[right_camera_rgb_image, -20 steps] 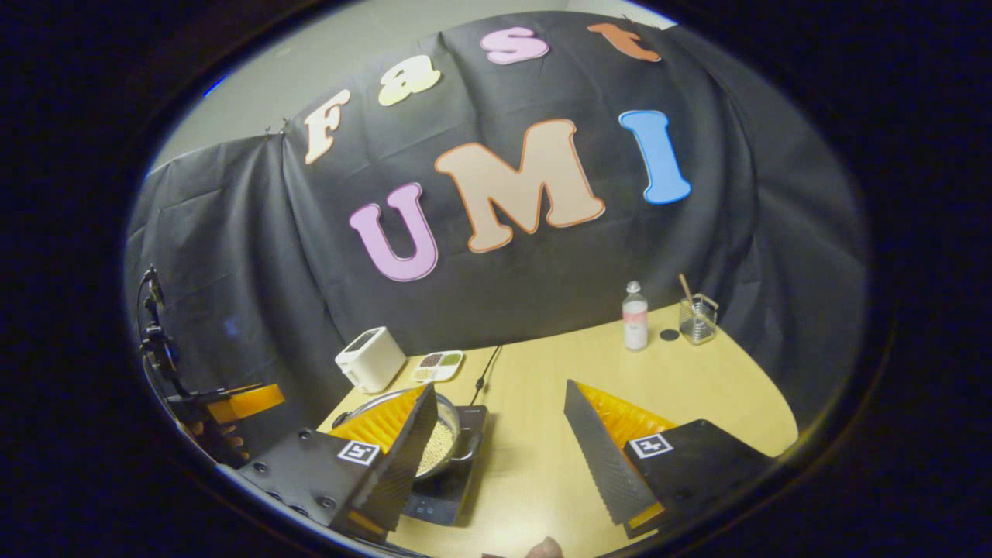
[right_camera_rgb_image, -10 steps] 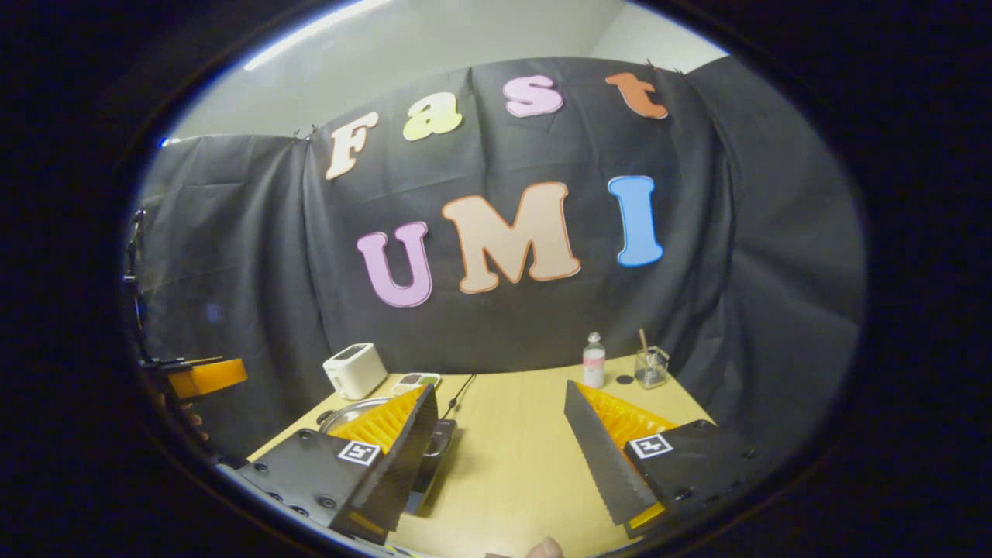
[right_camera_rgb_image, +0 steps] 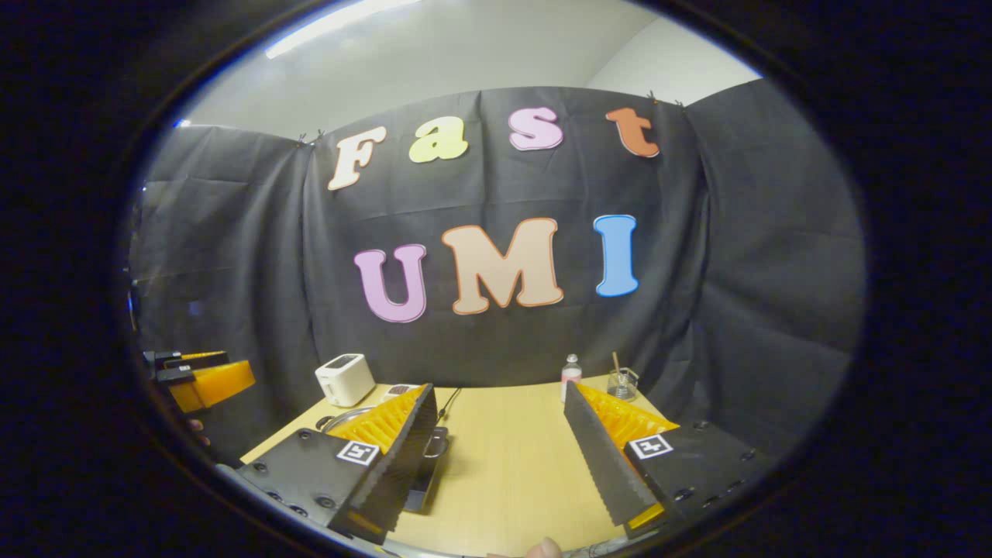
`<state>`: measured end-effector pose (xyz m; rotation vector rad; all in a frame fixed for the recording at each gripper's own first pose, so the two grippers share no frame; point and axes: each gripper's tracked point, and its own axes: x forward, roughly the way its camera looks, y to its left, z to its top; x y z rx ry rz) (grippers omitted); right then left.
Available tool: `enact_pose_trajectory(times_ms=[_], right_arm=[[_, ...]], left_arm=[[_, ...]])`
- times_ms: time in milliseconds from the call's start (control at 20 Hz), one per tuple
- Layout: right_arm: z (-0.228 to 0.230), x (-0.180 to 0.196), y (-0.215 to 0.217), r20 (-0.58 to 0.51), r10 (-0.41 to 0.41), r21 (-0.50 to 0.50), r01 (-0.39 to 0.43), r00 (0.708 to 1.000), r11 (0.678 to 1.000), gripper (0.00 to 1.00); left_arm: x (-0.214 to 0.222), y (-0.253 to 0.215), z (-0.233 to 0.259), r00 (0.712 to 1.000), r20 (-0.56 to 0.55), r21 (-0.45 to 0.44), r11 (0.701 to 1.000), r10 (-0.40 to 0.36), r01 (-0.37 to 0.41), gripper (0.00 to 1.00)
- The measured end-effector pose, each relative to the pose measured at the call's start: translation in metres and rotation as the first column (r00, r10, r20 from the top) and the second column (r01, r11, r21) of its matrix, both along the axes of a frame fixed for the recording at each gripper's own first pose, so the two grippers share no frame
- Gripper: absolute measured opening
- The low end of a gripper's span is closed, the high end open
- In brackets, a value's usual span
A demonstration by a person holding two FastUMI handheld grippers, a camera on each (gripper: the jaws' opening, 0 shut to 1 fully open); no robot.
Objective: First push the handle of the pot to place it horizontally, then grasp the pot with both hands and set it on the induction cooktop.
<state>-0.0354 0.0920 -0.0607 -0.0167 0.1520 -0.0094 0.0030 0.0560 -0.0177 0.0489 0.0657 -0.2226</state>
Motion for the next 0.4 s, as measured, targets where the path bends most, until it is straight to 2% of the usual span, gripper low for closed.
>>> enact_pose_trajectory(times_ms=[100, 150, 200, 250, 300, 350, 400], right_arm=[[0.009, -0.012, 0.001, 0.012, -0.007, -0.016, 0.007, 1.000, 1.000, 0.92], [0.008, -0.017, 0.003, 0.011, -0.003, -0.029, 0.004, 1.000, 1.000, 1.00], [0.012, -0.019, 0.004, 0.021, -0.004, -0.038, 0.005, 1.000, 0.999, 0.92], [0.018, -0.020, 0.005, 0.028, -0.007, -0.040, 0.008, 1.000, 0.999, 0.92], [0.021, -0.021, 0.007, 0.029, -0.006, -0.033, 0.007, 1.000, 0.999, 1.00], [0.022, -0.021, 0.011, 0.025, -0.001, -0.024, 0.002, 1.000, 1.000, 1.00], [0.026, -0.021, 0.014, 0.037, 0.005, -0.025, -0.004, 0.999, 1.000, 0.92]], left_arm=[[-0.003, 0.005, -0.003, 1.000, -0.010, -0.014, 1.000, -0.001, 0.001, 0.92], [-0.006, 0.013, -0.004, 1.000, -0.014, -0.010, 1.000, 0.015, -0.015, 0.92], [-0.008, 0.020, 0.002, 0.999, 0.005, -0.016, 0.999, 0.032, -0.031, 0.88], [-0.009, 0.023, 0.011, 0.999, 0.031, -0.027, 0.999, 0.042, -0.041, 0.92], [-0.010, 0.025, 0.015, 0.998, 0.043, -0.030, 0.998, 0.051, -0.050, 0.92], [-0.011, 0.028, 0.014, 0.997, 0.041, -0.022, 0.998, 0.059, -0.058, 0.92], [-0.013, 0.028, 0.017, 0.997, 0.057, -0.017, 0.998, 0.057, -0.056, 0.92]])
